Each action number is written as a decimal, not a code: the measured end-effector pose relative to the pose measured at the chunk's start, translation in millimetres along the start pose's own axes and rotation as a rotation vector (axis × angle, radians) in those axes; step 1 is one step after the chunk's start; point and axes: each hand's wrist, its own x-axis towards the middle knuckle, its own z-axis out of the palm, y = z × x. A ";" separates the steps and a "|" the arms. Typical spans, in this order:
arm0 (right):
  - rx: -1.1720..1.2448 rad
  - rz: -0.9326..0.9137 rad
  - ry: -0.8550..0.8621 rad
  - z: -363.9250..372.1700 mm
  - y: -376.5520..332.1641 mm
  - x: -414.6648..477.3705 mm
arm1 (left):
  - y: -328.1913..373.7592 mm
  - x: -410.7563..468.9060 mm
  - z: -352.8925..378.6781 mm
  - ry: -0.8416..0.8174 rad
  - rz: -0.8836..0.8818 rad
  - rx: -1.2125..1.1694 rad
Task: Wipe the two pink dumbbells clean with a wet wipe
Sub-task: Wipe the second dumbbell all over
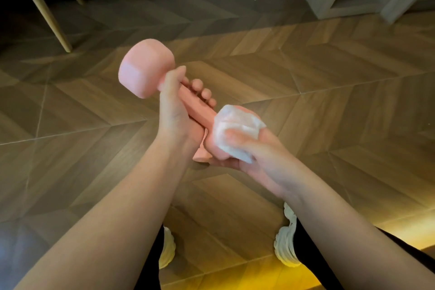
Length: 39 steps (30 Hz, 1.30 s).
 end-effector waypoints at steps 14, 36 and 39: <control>-0.069 -0.118 0.109 2.3 7.8 4.0 | 4.0 3.3 -2.1 0.062 -0.005 -0.064; 0.055 0.032 0.337 14.7 2.9 15.2 | -1.0 2.1 4.4 0.069 -0.015 0.017; 0.076 -0.017 0.275 6.7 5.3 13.6 | 1.4 2.9 3.0 0.120 -0.024 0.017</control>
